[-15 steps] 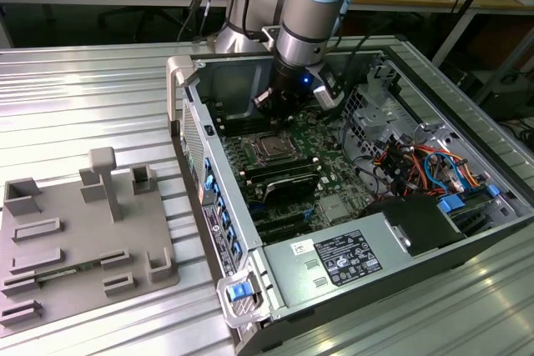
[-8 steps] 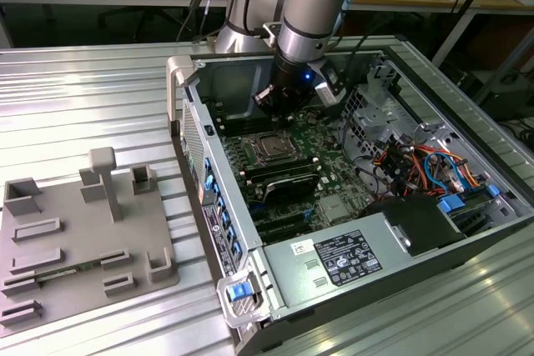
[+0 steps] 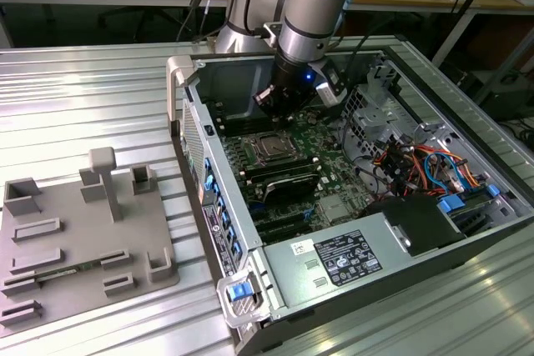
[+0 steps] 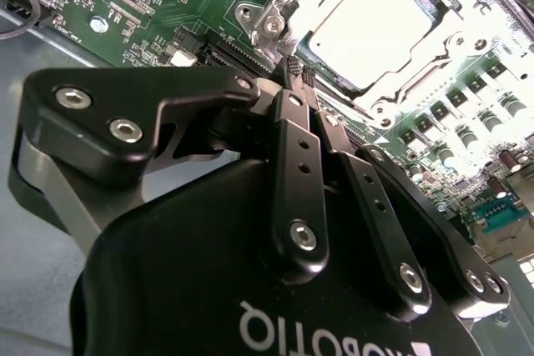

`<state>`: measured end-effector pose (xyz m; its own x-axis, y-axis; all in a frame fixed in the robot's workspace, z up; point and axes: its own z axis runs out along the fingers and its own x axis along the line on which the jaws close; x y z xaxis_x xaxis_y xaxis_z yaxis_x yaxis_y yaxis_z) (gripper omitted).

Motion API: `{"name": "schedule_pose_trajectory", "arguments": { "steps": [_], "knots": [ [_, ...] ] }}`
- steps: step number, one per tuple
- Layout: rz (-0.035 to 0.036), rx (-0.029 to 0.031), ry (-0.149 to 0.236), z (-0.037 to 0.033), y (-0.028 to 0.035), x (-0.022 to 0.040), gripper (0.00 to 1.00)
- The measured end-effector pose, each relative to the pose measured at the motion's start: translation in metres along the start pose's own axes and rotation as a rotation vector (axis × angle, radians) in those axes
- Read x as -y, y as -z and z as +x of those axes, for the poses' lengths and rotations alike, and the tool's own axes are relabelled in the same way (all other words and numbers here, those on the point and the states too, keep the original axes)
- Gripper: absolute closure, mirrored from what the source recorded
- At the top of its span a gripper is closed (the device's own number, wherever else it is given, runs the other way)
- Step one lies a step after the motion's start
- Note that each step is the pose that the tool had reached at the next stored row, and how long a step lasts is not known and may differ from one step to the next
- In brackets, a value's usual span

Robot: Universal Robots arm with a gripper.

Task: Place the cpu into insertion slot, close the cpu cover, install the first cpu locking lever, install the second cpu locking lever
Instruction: 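Install the second cpu locking lever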

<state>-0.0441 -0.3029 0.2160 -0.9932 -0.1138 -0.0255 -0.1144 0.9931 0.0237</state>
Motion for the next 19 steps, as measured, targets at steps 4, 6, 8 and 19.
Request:
{"name": "schedule_pose_trajectory", "arguments": {
  "steps": [4, 6, 8, 19],
  "knots": [
    [-0.0001, 0.0001, 0.000, 0.0000, 0.0000, 0.0005, 0.89],
    [0.0000, 0.0000, 0.000, 0.0001, 0.0000, 0.0005, 0.89],
    [-0.0001, 0.0001, 0.000, 0.0001, 0.0000, 0.0007, 0.89],
    [0.0033, -0.0003, 0.000, 0.0003, 0.0002, 0.0120, 0.89]
  ]
}}
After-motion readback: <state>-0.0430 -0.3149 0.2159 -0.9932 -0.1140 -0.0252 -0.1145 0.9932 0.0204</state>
